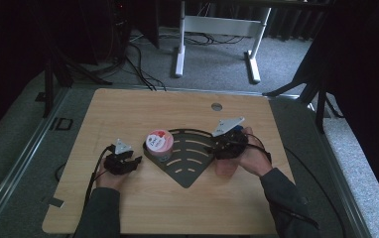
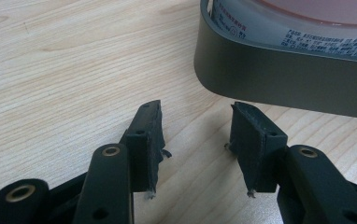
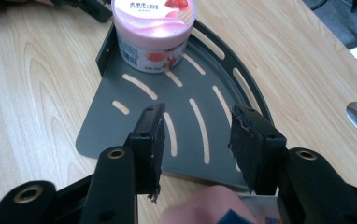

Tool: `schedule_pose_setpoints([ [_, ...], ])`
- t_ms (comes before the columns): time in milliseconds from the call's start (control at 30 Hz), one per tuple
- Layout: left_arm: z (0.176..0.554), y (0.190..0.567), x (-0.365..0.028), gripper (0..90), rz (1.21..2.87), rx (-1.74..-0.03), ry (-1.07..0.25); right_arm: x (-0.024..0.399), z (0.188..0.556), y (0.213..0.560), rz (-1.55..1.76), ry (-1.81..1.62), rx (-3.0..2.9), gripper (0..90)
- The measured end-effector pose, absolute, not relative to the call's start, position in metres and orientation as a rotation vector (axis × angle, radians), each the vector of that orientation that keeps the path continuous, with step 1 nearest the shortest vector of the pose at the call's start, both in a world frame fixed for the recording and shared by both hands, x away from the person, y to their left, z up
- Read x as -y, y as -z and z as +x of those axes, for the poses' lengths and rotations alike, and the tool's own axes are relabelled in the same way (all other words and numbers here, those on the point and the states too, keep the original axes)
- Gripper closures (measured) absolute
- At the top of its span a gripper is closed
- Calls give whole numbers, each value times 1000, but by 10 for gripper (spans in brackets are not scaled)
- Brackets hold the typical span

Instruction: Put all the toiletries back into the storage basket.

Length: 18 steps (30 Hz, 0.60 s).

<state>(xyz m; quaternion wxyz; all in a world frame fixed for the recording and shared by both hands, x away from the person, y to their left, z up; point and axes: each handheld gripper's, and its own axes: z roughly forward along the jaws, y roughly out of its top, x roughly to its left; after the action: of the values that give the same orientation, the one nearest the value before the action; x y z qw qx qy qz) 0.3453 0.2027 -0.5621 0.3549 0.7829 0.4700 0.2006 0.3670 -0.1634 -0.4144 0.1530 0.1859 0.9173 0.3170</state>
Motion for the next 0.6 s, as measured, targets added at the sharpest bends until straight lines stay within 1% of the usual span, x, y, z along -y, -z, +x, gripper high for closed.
schedule_pose_setpoints([
  [267, 345, 562, -203, 537, 2024, -1216, -519, 171, 369, 414, 504, -868, -2668, 534],
  [600, 345, 562, -202, 536, 2024, -1213, -517, 180, 373, 411, 507, -824, -2668, 468],
])
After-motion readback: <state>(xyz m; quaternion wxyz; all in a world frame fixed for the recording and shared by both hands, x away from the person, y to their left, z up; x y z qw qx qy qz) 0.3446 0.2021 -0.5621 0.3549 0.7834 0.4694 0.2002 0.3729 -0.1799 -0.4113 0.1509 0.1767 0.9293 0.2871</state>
